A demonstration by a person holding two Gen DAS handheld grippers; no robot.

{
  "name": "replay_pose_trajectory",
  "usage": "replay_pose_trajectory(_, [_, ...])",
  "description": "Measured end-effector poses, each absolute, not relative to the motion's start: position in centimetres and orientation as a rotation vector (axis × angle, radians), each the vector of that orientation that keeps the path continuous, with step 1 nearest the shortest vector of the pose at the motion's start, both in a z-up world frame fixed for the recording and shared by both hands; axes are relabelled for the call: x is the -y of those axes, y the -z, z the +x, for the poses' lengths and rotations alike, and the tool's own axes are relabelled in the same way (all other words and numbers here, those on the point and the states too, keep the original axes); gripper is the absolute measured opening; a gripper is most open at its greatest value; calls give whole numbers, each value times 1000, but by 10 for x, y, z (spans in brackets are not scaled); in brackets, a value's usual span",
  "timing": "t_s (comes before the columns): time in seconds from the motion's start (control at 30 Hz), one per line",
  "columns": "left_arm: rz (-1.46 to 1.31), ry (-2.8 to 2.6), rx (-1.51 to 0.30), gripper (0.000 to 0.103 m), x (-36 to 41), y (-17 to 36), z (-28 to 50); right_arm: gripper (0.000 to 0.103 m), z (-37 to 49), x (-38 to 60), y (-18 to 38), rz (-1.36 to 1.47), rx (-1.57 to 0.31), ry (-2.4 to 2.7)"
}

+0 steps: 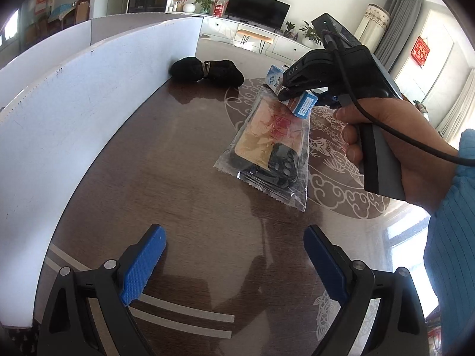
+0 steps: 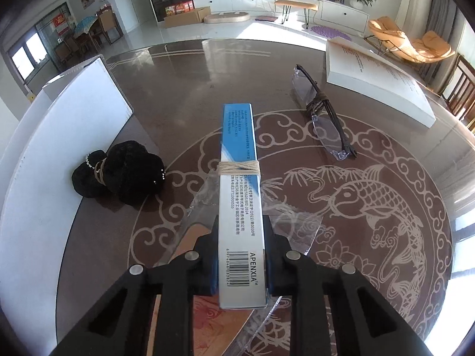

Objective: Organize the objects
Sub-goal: 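Grasp the blue-and-white toothpaste box with the right gripper, then lift the toothpaste box with the right gripper toward the white box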

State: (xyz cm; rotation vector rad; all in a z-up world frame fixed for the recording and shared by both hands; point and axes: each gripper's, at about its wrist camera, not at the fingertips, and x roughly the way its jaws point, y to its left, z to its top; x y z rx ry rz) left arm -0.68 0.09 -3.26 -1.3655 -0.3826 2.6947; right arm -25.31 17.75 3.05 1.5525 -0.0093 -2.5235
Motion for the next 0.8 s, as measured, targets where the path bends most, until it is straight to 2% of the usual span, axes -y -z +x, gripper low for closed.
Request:
replay_pose_trajectory(0.17, [-1361, -2695, 380, 95, -1, 32, -7, 22, -212, -225, -40, 1472, 236, 2481])
replay_pose_trajectory(0.4, [-1364, -2692, 363, 95, -3, 32, -8, 23, -116, -350, -9, 1496, 859, 2337])
replay_pose_trajectory(0.47, [-1364, -2694, 351, 95, -4, 32, -8, 24, -89, -376, -5, 1474, 941, 2324])
replay_pose_trajectory(0.5, [-1365, -2694, 346, 95, -5, 32, -8, 26, -77, -384, -7, 1474, 925, 2350])
replay_pose_trajectory(0.53, [-1367, -2693, 342, 95, -5, 32, -9, 37, -69, -389, -11, 1474, 877, 2389])
replay_pose_trajectory(0.57, [-1370, -2692, 340, 95, -5, 33, -9, 61, -62, -393, -16, 1468, 813, 2437])
replay_pose_trajectory(0.63, [-1377, -2690, 337, 95, -6, 34, -9, 92, -54, -393, -29, 1464, 650, 2558])
replay_pose_trajectory(0.73, [-1383, -2691, 327, 95, -7, 34, -10, 95, -54, -378, -42, 1453, 352, 2676])
replay_pose_trajectory(0.8, [-1381, -2696, 323, 95, -7, 34, -9, 95, -63, -372, -33, 1499, 223, 2694])
